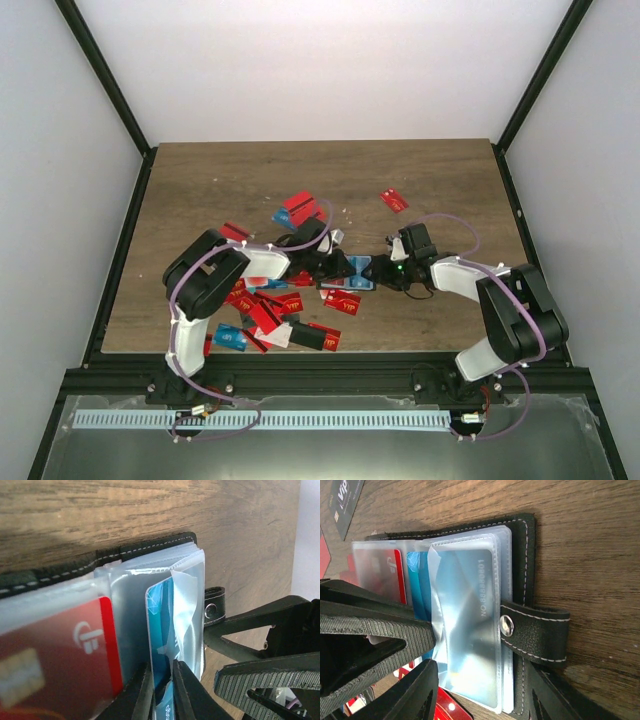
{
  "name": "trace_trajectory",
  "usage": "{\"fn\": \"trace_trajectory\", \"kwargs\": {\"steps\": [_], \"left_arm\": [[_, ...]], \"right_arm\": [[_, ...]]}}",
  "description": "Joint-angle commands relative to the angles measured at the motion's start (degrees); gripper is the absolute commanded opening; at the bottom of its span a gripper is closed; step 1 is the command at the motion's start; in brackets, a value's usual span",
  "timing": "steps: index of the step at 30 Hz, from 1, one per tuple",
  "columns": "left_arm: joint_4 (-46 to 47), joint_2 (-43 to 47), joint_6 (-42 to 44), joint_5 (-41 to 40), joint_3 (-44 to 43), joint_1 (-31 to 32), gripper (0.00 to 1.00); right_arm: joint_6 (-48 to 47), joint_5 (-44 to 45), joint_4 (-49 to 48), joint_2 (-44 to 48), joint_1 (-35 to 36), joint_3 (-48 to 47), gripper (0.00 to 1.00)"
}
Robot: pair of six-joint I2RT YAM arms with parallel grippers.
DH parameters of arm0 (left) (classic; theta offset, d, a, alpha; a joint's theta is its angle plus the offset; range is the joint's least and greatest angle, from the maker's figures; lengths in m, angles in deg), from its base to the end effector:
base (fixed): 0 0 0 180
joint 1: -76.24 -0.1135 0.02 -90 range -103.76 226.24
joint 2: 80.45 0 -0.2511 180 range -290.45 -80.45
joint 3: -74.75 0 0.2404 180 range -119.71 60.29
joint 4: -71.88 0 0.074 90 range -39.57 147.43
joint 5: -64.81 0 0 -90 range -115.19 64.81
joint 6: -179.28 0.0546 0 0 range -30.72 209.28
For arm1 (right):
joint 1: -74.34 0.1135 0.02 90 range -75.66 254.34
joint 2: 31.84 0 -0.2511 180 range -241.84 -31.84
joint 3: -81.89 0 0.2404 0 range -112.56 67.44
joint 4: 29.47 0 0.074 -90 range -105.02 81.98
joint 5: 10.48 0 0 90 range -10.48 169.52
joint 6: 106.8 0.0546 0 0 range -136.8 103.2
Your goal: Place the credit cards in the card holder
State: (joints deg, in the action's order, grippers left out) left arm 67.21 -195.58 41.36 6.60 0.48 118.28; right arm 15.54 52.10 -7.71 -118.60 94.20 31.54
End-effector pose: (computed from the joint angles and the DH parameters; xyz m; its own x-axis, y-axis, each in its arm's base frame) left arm 0.2725 -0.2844 0.0976 -0.9811 0.0351 -0.1905 0.1718 0.6121 -0.7719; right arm 0.2396 0.1133 0.1175 -0.9587 0.1586 -0.2363 -0.0203 0.7901 0.6127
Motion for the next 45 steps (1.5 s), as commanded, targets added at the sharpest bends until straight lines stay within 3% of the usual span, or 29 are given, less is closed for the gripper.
{"fn": "trace_trajectory", "kwargs": {"steps": [1, 17, 21, 25, 27, 31, 36, 45], "left_arm": [[-4.64, -0.75, 1.96, -0.08, 1.08, 1.90, 0.17], [-19.04, 5.54, 9.96, -6.73, -2.15, 1.91, 0.45], [-22.36, 7.40, 11.81, -8.77, -3.01, 1.92, 0.55], [-24.97, 9.07, 13.13, -11.41, -3.70, 1.92, 0.58], [-25.85, 9.82, 13.56, -12.63, -3.93, 1.92, 0.54], [-26.83, 10.31, 14.27, -13.98, -4.53, 1.95, 0.32], [-28.20, 9.49, 15.60, -15.64, -5.58, 1.97, 0.14], [-27.53, 6.85, 17.20, -15.14, -6.49, 1.97, 0.04]], "right_arm": [[-1.40, 1.52, 0.34, -0.64, 0.12, -1.22, 0.51], [-4.34, 3.30, 6.31, 5.10, 0.01, -3.39, 0.54], [-4.66, 1.69, 6.55, 6.61, 0.03, -3.77, 0.55], [-4.54, -2.50, 5.14, 7.72, 0.02, -3.03, 0.55], [-4.07, -4.32, 3.98, 7.87, 0.01, -2.34, 0.55], [-2.25, -9.07, 0.19, 7.19, 0.02, -0.95, 0.55], [0.00, -13.62, -3.86, 5.75, 0.03, 0.66, 0.54], [1.47, -14.61, -6.96, 2.37, 0.08, 1.97, 0.53]]}}
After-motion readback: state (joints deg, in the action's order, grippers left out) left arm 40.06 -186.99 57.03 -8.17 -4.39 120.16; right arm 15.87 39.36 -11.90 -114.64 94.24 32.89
